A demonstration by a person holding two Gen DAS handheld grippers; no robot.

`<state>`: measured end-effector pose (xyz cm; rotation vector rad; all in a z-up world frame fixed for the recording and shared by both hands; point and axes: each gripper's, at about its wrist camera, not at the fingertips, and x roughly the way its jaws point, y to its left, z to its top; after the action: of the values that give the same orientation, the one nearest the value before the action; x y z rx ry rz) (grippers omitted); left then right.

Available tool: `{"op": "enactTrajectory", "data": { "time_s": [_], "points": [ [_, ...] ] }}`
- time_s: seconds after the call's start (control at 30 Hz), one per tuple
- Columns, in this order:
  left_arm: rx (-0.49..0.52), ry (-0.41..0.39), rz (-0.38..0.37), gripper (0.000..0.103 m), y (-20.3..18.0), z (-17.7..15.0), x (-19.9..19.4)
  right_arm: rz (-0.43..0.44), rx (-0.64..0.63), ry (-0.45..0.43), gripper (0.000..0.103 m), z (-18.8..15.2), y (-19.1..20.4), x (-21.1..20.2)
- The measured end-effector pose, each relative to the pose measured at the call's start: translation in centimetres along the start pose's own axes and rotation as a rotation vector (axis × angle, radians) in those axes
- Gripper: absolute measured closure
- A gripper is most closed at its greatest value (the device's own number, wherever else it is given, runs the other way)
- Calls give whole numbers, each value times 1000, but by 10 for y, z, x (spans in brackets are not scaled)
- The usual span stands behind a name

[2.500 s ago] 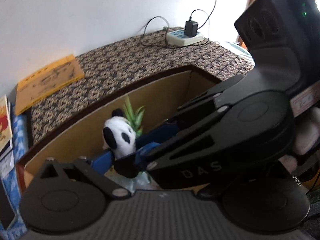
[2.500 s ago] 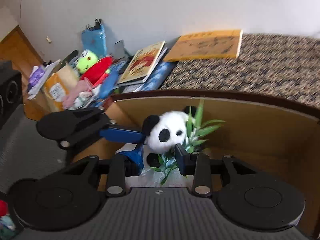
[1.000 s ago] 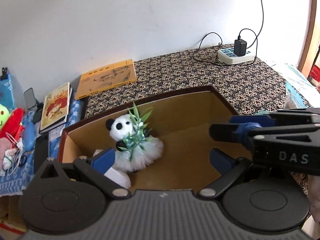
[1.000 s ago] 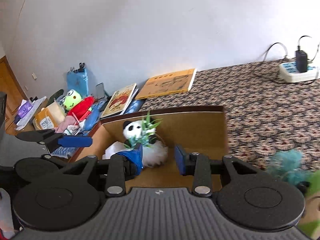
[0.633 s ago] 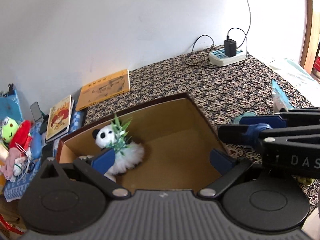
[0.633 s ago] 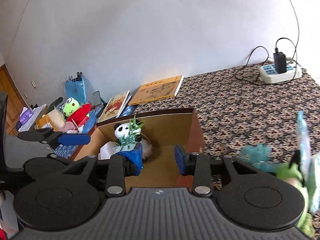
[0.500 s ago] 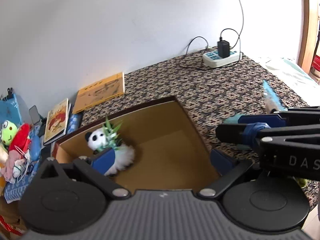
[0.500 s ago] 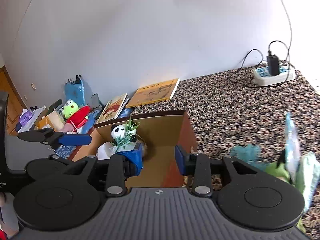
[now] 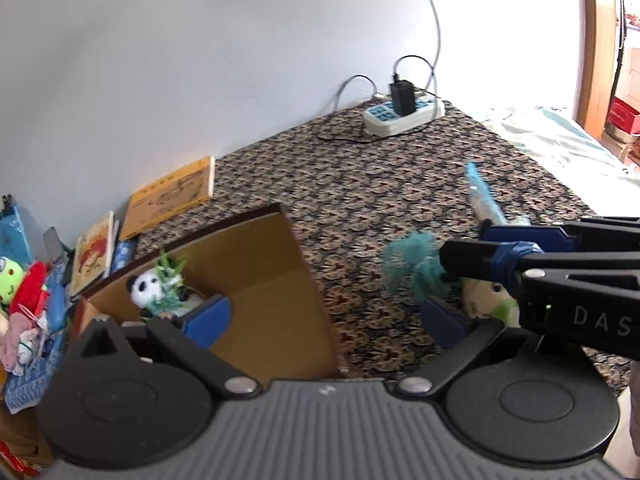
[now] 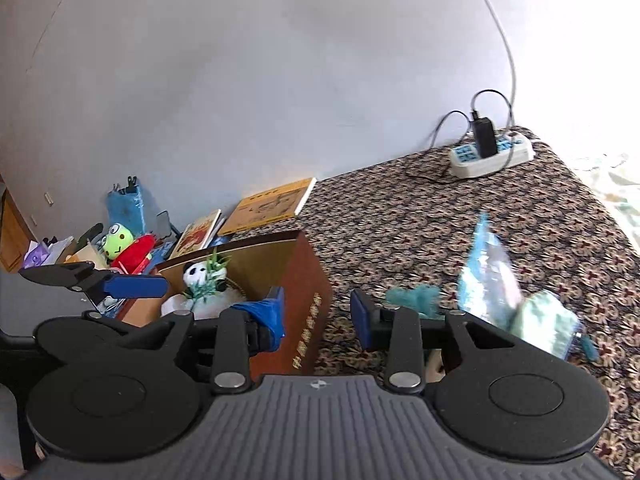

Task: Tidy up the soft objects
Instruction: 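Move the right gripper back to the pile toward the green knitted cloth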

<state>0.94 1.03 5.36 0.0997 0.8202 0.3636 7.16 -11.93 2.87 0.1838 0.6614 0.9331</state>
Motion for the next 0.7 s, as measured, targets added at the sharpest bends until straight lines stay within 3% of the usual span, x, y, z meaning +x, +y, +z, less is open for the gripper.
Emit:
{"op": "enactTrajectory", "data": {
  "time_s": [0.47,0.7],
  "points": [
    [-51,35,-304,3,-46,-9,7,-142,149,42,83,-17,-83,-42],
    [-33,106,-448,3,-79,-25,30,-211,238,133,83,-38,-118,-53]
  ]
}}
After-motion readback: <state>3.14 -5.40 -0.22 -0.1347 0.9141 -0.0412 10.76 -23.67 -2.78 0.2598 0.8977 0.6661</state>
